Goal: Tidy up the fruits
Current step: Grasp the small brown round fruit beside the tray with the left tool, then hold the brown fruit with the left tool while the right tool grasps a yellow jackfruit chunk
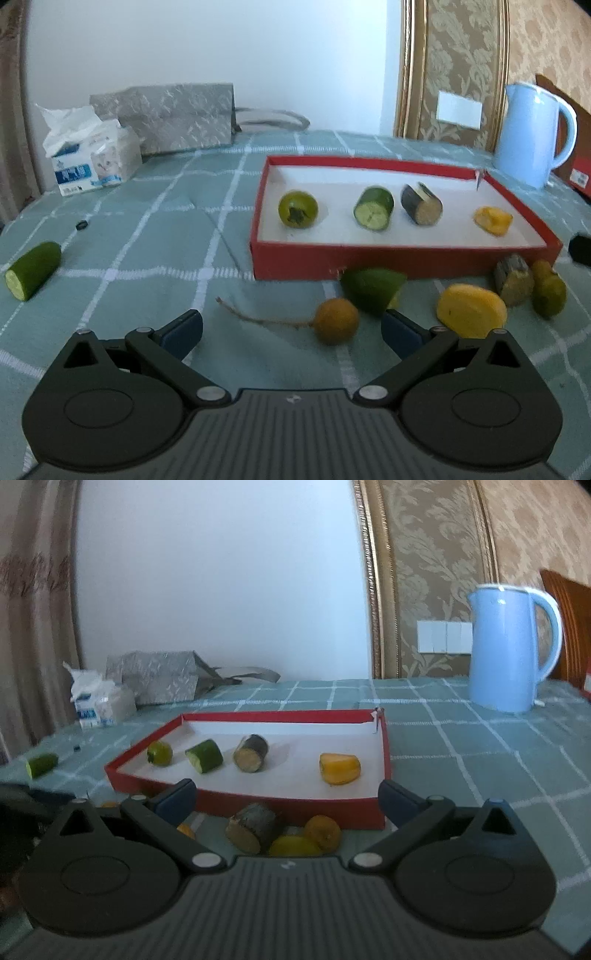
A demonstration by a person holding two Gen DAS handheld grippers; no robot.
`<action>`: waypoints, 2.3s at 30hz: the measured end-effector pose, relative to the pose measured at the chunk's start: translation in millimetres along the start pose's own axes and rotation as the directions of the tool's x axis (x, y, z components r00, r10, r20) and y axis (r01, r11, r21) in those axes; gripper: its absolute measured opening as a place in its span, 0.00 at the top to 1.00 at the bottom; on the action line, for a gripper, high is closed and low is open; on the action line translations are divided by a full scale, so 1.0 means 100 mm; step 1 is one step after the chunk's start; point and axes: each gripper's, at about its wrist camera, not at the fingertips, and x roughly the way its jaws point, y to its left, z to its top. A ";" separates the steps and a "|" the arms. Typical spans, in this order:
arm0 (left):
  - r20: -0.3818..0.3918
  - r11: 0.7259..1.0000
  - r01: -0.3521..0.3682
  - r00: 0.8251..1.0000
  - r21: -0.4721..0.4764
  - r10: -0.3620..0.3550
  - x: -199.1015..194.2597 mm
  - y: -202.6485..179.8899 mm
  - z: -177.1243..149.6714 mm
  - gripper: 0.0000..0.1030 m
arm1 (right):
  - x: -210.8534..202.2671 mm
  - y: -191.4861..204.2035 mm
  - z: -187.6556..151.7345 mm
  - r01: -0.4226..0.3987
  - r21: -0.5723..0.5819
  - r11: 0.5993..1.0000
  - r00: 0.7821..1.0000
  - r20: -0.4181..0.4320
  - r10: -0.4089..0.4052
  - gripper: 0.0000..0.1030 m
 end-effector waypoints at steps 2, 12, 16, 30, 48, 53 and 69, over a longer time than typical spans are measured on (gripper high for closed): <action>0.042 1.000 -0.009 0.999 0.006 0.008 -0.05 -0.02 0.00 0.00 | -0.01 0.05 -0.01 0.007 -0.028 1.000 1.000 0.005 -0.007 0.00; 0.036 0.997 0.020 0.999 0.070 -0.023 -0.03 -0.12 0.02 0.22 | 0.00 0.11 -0.02 0.016 -0.068 0.998 1.000 -0.012 -0.017 0.00; -0.014 0.995 0.045 0.999 0.090 -0.044 0.03 -0.15 0.00 0.28 | 0.02 0.11 -0.02 0.020 -0.068 0.997 0.999 -0.023 -0.022 0.00; -0.008 0.978 0.112 0.994 0.174 -0.112 -0.01 -0.23 -0.04 0.65 | 0.05 0.12 -0.04 0.030 -0.084 0.996 0.999 -0.040 -0.033 0.00; 0.007 0.993 0.085 0.996 0.085 -0.086 -0.08 -0.07 -0.04 0.76 | 0.01 0.15 -0.04 -0.006 -0.098 0.995 1.000 -0.021 0.004 0.00; 0.012 0.994 0.079 0.997 0.069 -0.080 -0.10 -0.04 -0.04 0.76 | -0.04 0.34 -0.08 -0.034 -0.202 0.979 0.999 0.018 0.039 0.00; 0.000 0.996 0.088 0.996 0.032 -0.088 -0.08 0.02 -0.03 0.76 | 0.38 0.79 -0.21 -0.214 -0.321 0.922 0.961 -0.237 0.141 0.59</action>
